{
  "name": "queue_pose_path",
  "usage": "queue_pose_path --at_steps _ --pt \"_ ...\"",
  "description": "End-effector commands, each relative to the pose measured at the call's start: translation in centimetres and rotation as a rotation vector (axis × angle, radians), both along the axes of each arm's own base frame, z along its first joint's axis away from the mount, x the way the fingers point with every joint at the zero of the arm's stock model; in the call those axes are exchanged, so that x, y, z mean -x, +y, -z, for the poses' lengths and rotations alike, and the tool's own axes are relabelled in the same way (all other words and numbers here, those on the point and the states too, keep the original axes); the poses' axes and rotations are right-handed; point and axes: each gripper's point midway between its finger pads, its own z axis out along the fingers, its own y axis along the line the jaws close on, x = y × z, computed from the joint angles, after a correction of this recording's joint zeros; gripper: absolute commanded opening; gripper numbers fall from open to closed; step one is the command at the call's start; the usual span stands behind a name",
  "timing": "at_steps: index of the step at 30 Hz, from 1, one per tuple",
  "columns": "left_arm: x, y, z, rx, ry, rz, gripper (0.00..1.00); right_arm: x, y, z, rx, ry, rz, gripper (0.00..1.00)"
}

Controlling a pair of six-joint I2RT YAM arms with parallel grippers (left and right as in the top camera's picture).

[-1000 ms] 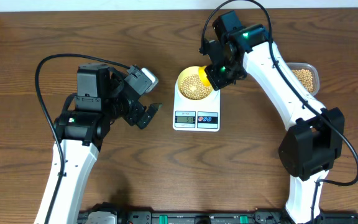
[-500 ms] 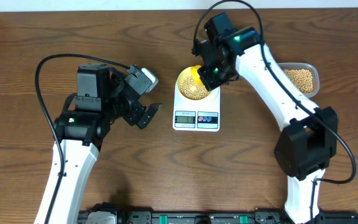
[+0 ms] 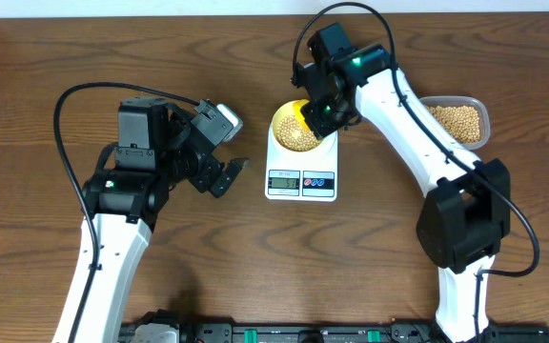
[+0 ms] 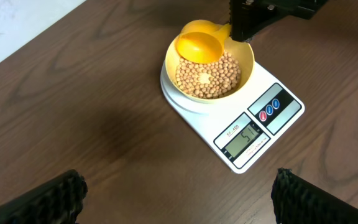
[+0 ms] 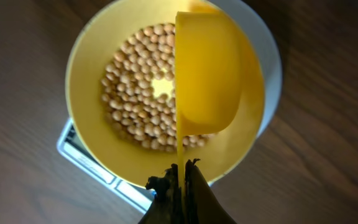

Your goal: Scoop item into bowl and weigh 50g on scale

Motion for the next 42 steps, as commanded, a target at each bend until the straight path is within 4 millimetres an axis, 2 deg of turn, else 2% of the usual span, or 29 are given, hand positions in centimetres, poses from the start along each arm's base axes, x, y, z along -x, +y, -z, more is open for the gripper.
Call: queue_pose_path --at_steps 1,23,42 --pt "0.1 0.3 0.3 0.001 0.009 -0.018 0.97 0.2 0.2 0.8 0.073 -0.027 -0.04 0.01" --pt "0.1 0.3 0.3 0.001 0.009 -0.018 0.97 0.3 1.0 1.2 0.087 -0.041 -0.077 0.01" --pt "0.1 0.3 0.3 0.001 0.009 -0.018 0.97 2.5 3.2 1.4 0.071 -0.02 -0.229 0.01"
